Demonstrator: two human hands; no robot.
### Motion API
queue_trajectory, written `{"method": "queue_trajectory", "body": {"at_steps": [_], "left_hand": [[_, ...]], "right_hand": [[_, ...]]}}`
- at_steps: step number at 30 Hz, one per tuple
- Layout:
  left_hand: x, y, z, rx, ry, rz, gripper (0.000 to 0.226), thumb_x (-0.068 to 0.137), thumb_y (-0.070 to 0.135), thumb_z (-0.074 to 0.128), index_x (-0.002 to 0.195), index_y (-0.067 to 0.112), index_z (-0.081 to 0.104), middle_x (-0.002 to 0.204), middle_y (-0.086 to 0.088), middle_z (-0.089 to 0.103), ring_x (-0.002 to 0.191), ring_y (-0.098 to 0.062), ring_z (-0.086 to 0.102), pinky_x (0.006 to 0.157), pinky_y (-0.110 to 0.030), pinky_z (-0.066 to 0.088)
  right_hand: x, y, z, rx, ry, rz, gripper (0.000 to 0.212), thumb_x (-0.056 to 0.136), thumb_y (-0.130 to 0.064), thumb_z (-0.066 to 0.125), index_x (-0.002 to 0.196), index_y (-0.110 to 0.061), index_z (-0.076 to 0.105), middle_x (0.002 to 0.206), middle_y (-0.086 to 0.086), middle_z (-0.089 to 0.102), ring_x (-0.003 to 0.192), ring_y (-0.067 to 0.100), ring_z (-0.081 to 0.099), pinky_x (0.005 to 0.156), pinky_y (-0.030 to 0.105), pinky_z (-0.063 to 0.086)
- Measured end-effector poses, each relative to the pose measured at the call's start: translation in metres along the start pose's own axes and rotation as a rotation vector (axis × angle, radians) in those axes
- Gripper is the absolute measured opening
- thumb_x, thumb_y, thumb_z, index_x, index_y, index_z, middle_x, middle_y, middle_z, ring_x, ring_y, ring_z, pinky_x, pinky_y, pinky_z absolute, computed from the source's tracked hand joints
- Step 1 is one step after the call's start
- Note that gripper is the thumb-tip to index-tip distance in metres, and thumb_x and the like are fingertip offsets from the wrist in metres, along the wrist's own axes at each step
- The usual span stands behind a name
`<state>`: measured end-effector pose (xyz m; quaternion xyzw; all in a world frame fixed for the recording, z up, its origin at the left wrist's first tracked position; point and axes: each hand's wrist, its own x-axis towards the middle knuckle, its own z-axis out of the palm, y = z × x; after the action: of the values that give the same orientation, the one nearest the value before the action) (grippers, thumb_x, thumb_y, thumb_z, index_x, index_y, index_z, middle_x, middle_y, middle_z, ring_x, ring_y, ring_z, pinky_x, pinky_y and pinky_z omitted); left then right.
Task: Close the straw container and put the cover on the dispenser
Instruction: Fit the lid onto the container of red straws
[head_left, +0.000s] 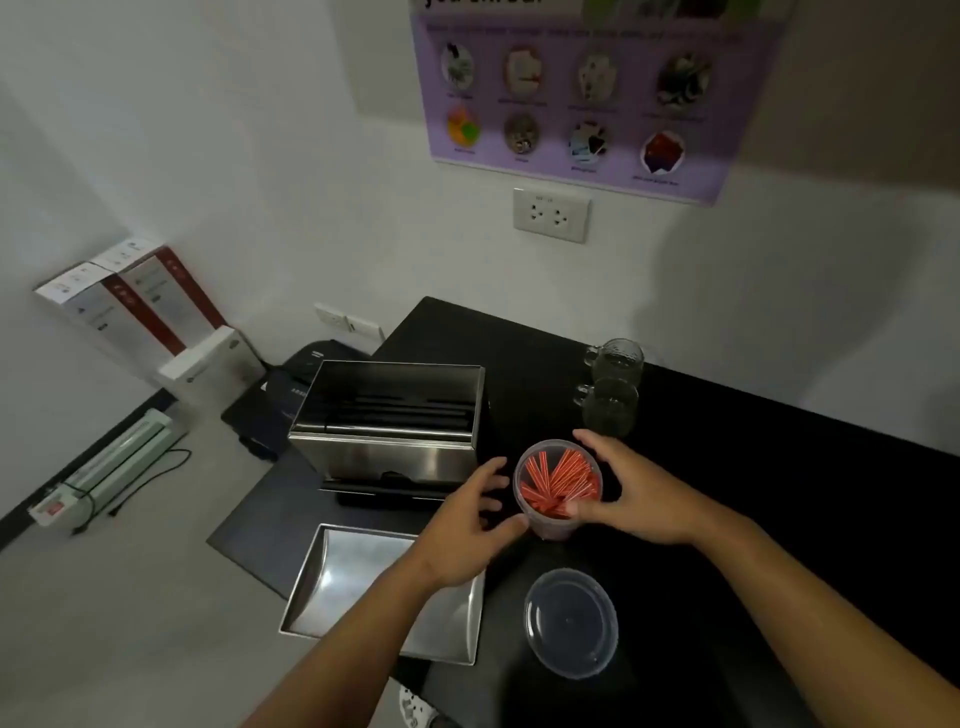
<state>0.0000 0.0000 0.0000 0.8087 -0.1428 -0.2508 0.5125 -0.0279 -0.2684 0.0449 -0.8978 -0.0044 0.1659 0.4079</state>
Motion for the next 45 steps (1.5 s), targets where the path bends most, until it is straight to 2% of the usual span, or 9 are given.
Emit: {"method": "queue_trajectory", "body": {"at_steps": [6,13,18,23,26,31,35,41,45], "left_hand": [[0.008,0.014,0.018,-0.114,0.000,0.041,0.046,0.104,0.035,0.062,0.139,0.060,0.049,0.140,0.027,0.063,0.122,0.002,0.065,0.094,-0.012,0.053],[0.000,0.021,0.024,-0.171,0.037,0.058,0.052,0.105,0.025,0.063,0.140,0.061,0.049,0.139,0.024,0.064,0.126,-0.006,0.064,0.097,-0.021,0.056],[-0.017,0.025,0.021,-0.163,0.053,0.069,0.051,0.104,0.034,0.064,0.142,0.063,0.045,0.141,0.024,0.062,0.130,-0.004,0.062,0.100,-0.024,0.056],[-0.038,0.019,0.013,-0.108,0.028,0.143,0.075,0.097,0.045,0.073,0.159,0.045,0.031,0.154,0.019,0.053,0.142,-0.006,0.052,0.110,-0.023,0.049],[-0.051,0.016,0.009,-0.139,0.057,0.128,0.078,0.090,0.046,0.082,0.154,0.053,0.037,0.150,0.024,0.057,0.138,-0.002,0.055,0.102,-0.013,0.049],[-0.070,0.007,-0.005,-0.140,0.170,0.130,0.080,0.080,0.049,0.088,0.148,0.048,0.046,0.143,0.019,0.063,0.133,-0.007,0.061,0.099,-0.021,0.056],[-0.088,-0.004,-0.015,-0.135,0.230,0.126,0.079,0.081,0.049,0.087,0.149,0.039,0.048,0.141,0.015,0.066,0.132,-0.010,0.062,0.101,-0.026,0.057],[-0.109,-0.013,-0.025,-0.111,0.288,0.107,0.074,0.079,0.054,0.086,0.144,0.046,0.051,0.139,0.017,0.066,0.131,-0.007,0.062,0.097,-0.016,0.055],[-0.121,-0.016,-0.024,-0.095,0.319,0.096,0.073,0.078,0.058,0.086,0.141,0.055,0.050,0.138,0.022,0.066,0.131,-0.002,0.061,0.095,-0.011,0.053]], "right_hand": [[0.005,0.022,0.018,0.057,-0.086,0.014,0.135,0.060,-0.070,0.088,0.161,-0.047,0.001,0.168,-0.014,0.021,0.148,0.004,0.031,0.112,0.024,0.036],[0.005,0.025,0.039,0.131,-0.018,-0.022,0.132,0.064,-0.068,0.088,0.159,-0.050,-0.002,0.164,-0.016,0.027,0.142,-0.004,0.035,0.104,0.016,0.037],[-0.002,0.013,0.037,0.203,0.012,-0.047,0.128,0.063,-0.068,0.089,0.162,-0.043,0.011,0.154,-0.022,0.041,0.139,-0.001,0.046,0.111,0.029,0.048],[-0.014,-0.007,0.032,0.299,-0.026,-0.083,0.116,0.071,-0.060,0.089,0.161,-0.041,0.019,0.128,-0.058,0.044,0.125,-0.025,0.046,0.091,-0.002,0.041],[-0.016,-0.019,0.036,0.360,-0.089,-0.102,0.113,0.074,-0.055,0.089,0.162,-0.037,0.021,0.139,-0.039,0.051,0.129,-0.018,0.050,0.096,0.005,0.045],[-0.019,-0.037,0.040,0.397,-0.193,-0.139,0.115,0.072,-0.068,0.081,0.162,-0.039,0.016,0.143,-0.030,0.048,0.128,-0.019,0.050,0.096,0.008,0.047],[-0.016,-0.039,0.038,0.441,-0.149,-0.109,0.074,0.090,-0.074,0.052,0.154,-0.044,0.031,0.138,-0.024,0.061,0.129,0.000,0.061,0.104,0.023,0.050],[-0.003,-0.008,0.056,-0.080,-0.051,-0.060,0.047,0.097,-0.045,0.068,0.143,-0.036,0.060,0.131,-0.013,0.063,0.109,-0.005,0.060,0.082,0.007,0.042],[0.004,0.017,0.082,-0.452,-0.127,-0.053,0.043,0.097,-0.041,0.067,0.140,-0.036,0.062,0.135,-0.012,0.059,0.126,0.009,0.056,0.096,0.022,0.043]]}}
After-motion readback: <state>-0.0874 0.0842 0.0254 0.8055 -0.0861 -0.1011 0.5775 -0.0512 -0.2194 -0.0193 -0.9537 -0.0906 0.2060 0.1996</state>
